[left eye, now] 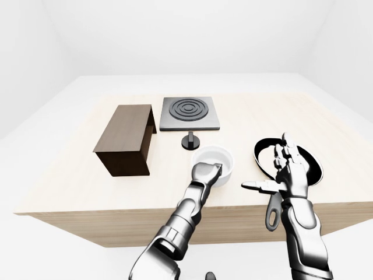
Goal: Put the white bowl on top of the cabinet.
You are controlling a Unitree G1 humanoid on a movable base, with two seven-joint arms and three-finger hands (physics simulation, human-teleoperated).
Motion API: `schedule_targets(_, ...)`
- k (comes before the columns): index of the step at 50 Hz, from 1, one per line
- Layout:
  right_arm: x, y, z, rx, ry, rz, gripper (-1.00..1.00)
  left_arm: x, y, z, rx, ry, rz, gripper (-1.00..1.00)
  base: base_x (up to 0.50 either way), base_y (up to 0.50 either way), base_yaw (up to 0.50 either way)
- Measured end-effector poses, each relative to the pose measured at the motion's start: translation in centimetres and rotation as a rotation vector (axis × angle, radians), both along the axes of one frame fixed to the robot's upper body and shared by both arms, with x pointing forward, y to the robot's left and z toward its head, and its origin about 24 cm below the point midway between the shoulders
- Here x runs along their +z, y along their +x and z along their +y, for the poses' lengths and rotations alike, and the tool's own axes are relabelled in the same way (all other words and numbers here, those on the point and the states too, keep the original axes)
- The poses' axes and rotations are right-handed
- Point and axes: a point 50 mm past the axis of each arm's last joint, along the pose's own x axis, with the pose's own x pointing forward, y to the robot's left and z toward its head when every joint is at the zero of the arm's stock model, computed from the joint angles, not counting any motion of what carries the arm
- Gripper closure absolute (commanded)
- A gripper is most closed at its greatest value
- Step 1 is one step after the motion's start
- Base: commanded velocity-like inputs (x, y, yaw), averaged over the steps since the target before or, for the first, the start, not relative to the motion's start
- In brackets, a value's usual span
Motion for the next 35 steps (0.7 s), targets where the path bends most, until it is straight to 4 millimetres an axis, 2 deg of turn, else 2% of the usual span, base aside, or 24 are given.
schedule_targets(20,-0.2,-0.3,0.5,0.018,-0.012,0.002,-1.00,2.5,0.6,0.8,-0.031,0.112,-0.017,1.00,0.00,0.00,0.00)
schedule_targets(35,-0.2,-0.4,0.6,0.022,-0.015,0.003,-1.00,3.2,0.7,1.0,-0.027,0.142,-0.030,1.00,0.00,0.00,0.00)
